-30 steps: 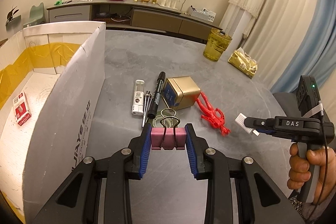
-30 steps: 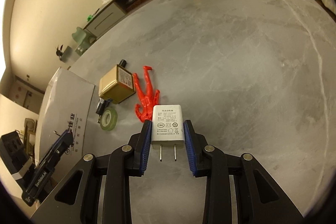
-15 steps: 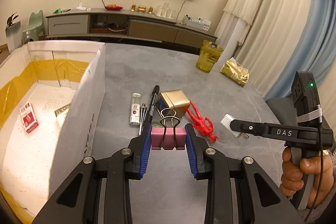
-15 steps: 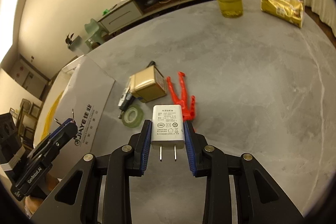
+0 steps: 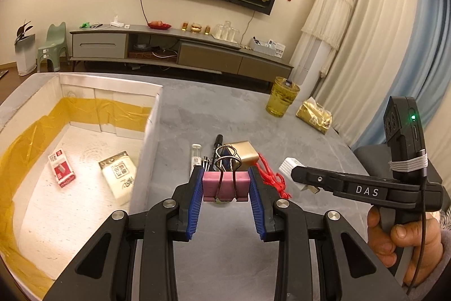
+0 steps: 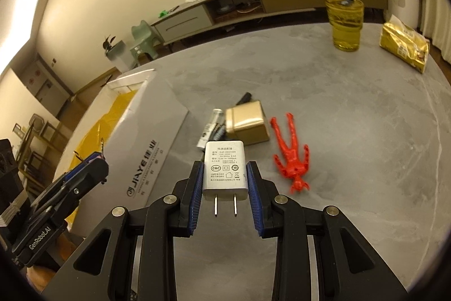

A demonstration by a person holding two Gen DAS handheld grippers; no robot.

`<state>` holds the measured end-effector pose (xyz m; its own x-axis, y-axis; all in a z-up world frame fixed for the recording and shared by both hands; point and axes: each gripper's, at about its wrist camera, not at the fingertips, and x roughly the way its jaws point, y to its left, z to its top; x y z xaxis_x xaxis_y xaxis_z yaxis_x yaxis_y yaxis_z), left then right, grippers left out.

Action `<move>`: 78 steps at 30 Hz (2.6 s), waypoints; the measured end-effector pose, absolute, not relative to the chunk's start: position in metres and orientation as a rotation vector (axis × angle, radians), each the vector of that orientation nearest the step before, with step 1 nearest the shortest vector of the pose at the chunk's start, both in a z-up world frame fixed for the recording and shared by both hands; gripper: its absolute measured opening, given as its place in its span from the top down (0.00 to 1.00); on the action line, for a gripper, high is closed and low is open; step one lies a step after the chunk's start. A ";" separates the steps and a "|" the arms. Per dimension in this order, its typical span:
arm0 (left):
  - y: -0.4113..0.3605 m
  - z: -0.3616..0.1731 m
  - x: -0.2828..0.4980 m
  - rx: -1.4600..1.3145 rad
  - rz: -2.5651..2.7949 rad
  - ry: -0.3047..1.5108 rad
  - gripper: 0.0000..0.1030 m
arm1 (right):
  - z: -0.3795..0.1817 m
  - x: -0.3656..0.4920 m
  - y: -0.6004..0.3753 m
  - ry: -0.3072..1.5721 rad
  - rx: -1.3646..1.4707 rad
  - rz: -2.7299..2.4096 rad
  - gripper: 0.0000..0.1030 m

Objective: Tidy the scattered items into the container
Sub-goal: 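Carry the clip and charger over the white box, then open both grippers to drop the clip and charger into the box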

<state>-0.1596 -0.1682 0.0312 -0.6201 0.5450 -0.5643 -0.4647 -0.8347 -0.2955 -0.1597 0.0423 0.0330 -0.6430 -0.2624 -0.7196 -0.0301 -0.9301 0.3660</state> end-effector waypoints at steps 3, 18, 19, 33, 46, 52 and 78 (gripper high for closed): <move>-0.174 0.035 -0.159 -0.882 2.413 -0.171 0.68 | 0.041 -0.160 0.029 -0.490 1.231 -2.687 0.69; -0.211 0.052 -0.159 -0.818 2.456 -0.249 0.68 | 0.062 -0.169 -0.022 -0.330 1.149 -2.707 0.69; -0.215 0.052 -0.160 -0.815 2.460 -0.254 0.68 | 0.063 -0.170 -0.026 -0.314 1.142 -2.710 0.69; -0.267 0.056 -0.175 -0.802 2.511 -0.362 0.68 | 0.077 -0.186 -0.084 -0.172 1.050 -2.680 0.69; -0.301 0.052 -0.182 -0.824 2.539 -0.410 0.68 | 0.079 -0.203 -0.130 -0.080 1.006 -2.648 0.69; -0.311 0.043 -0.188 -0.907 2.551 -0.411 0.68 | 0.076 -0.214 -0.150 -0.043 1.001 -2.627 0.69; -0.300 0.003 -0.217 -1.167 2.460 -0.406 0.68 | 0.050 -0.276 -0.181 0.096 1.115 -2.547 0.69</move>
<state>-0.2167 -0.2996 0.0028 -0.5796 0.4591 -0.6733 -0.2184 -0.8835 -0.4144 -0.2759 -0.1814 0.0500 -0.6250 -0.2954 -0.7226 0.3487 -0.9338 0.0802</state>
